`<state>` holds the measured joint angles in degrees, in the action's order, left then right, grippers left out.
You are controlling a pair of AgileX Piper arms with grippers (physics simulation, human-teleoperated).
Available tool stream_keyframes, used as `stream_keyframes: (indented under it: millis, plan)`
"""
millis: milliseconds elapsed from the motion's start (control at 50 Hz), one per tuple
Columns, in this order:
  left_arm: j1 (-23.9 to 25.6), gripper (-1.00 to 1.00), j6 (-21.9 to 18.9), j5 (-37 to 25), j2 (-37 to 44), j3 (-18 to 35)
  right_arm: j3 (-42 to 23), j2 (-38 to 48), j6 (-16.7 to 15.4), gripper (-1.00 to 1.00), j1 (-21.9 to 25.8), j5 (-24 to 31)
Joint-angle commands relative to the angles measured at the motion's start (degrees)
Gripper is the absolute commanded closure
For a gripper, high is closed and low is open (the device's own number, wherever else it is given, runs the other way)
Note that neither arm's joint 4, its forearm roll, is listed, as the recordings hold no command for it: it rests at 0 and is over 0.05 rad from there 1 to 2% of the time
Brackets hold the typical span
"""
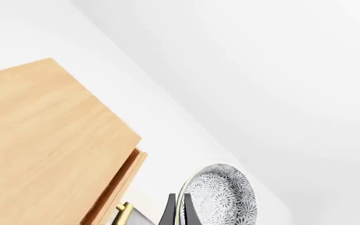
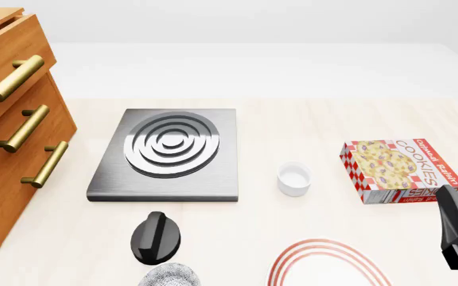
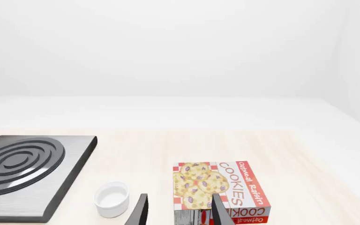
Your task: Pick the akita bowl on the wooden cabinet and place it on the plate.
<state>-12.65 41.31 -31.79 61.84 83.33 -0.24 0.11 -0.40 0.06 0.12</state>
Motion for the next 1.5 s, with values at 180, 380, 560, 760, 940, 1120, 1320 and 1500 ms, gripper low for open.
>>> stream_keyframes:
  millis: [180, 380, 560, 760, 940, 1120, 1320, 1500]
  plan:
    - [5.36, 1.00, -0.70, -0.44, 0.47, 2.20, 0.00, 0.00, 0.00, -1.00, 0.00, -0.01]
    - [7.64, 1.00, -0.80, 0.08, 0.88, 2.17, 0.00, 0.00, 0.00, -1.00, -0.01, 0.00]
    - [10.43, 1.00, -0.83, 0.26, 1.77, 2.82, 0.00, 0.00, -0.02, -1.00, 0.00, 0.01]
    - [13.66, 1.00, -1.03, 0.31, 2.47, 3.49, 0.00, 0.00, 0.02, -1.00, 0.00, -0.01]
    - [15.56, 1.00, -1.19, 0.21, 3.00, 3.95, 0.00, 0.00, 0.00, -1.00, 0.00, 0.00]
    - [17.75, 1.00, -1.77, 0.04, 2.91, 3.92, 0.00, 0.00, 0.01, -1.00, 0.00, 0.00]
    - [20.52, 1.00, -2.15, 0.45, 3.04, 3.45, 0.00, 0.00, -0.02, -1.00, 0.00, 0.00]
    - [23.18, 1.00, -2.43, 0.57, 3.27, 3.63, 0.00, 0.00, 0.00, -1.00, 0.01, 0.00]
